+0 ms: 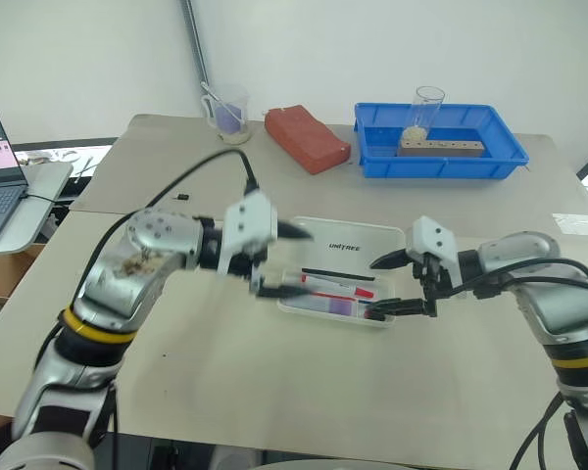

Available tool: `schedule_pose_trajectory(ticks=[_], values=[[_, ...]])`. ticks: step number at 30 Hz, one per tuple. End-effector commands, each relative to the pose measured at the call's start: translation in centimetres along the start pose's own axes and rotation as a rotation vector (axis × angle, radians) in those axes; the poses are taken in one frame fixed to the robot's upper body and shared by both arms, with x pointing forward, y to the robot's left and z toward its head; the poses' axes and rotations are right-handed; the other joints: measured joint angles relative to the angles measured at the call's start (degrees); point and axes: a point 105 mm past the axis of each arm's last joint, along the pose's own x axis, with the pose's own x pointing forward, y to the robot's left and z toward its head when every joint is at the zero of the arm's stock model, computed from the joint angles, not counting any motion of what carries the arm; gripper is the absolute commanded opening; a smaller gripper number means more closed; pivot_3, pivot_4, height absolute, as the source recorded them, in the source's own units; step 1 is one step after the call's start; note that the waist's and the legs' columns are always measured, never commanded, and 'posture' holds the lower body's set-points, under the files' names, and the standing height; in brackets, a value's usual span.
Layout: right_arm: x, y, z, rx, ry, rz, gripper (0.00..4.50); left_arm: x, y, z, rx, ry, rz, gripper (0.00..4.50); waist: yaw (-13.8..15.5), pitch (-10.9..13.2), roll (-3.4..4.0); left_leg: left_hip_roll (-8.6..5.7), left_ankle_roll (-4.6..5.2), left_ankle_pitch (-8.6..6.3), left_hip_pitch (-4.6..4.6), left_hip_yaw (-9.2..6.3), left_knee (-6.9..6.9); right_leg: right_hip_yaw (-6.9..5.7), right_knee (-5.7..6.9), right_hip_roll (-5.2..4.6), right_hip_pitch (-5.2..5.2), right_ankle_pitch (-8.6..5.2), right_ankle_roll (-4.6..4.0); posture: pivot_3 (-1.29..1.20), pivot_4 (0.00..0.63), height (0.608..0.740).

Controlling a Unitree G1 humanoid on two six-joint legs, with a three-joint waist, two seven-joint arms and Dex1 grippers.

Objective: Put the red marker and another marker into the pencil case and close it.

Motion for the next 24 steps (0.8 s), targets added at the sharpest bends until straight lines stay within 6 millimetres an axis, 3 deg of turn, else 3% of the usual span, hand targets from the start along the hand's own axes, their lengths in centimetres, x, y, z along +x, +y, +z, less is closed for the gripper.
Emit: schedule_pose_trajectory(ticks=[1,3,6,10,13,14,24], values=[[-1.5,0.2,2.1,0.001,-0.069,-0.103,4.48,-0.9,5.0,0.0,-0.025,-0.012,0.219,4.50,-0.03,-0.02,0.02,-0.04,0.00,0.00,-0.02,-0.01,-0.03,0.04,0.01,0.00,0.06,0.00,0.00,0.00,0.150,0.740],[-2.0,0.3,2.6,0.007,-0.083,-0.160,4.48,-0.6,7.2,-1.0,-0.025,0.006,0.293,4.50,-0.04,-0.01,0.01,-0.09,0.00,0.00,-0.07,-0.07,-0.03,0.03,0.09,0.00,-0.02,0.00,0.01,0.00,0.150,0.740],[-2.4,0.5,3.4,0.013,-0.107,-0.216,4.50,0.3,9.8,-2.8,-0.045,0.033,0.376,3.69,-0.05,-0.01,0.00,-0.21,0.01,0.00,-0.10,-0.20,-0.03,0.06,0.16,0.00,-0.07,0.00,0.01,0.00,0.150,0.740],[-3.1,0.4,3.9,0.040,-0.131,-0.293,4.50,1.9,12.1,-5.2,-0.065,0.097,0.455,1.84,-0.06,0.01,-0.04,-0.26,0.01,0.00,-0.22,-0.28,-0.03,0.04,0.15,0.00,-0.13,0.00,0.01,0.00,0.150,0.740],[-3.7,0.5,3.8,0.049,-0.124,-0.333,4.50,2.8,12.4,-6.3,-0.072,0.138,0.451,0.29,-0.08,0.02,-0.05,-0.31,0.01,0.00,-0.37,-0.35,-0.02,0.03,0.13,0.00,-0.21,0.00,0.03,0.00,0.150,0.740],[-3.8,0.6,4.0,0.051,-0.130,-0.344,4.50,3.1,12.3,-6.7,-0.084,0.156,0.437,0.10,-0.10,0.02,-0.05,-0.33,0.01,0.00,-0.39,-0.37,-0.04,0.03,0.11,0.00,-0.22,0.00,0.03,0.00,0.150,0.740],[-3.7,1.1,5.8,0.068,-0.159,-0.339,4.50,4.5,9.4,-7.0,-0.159,0.167,0.173,0.10,-0.80,0.04,-0.07,-0.35,0.00,0.00,-0.40,-0.50,-0.09,0.00,0.19,0.04,-0.26,-0.01,0.04,0.00,0.150,0.740]])
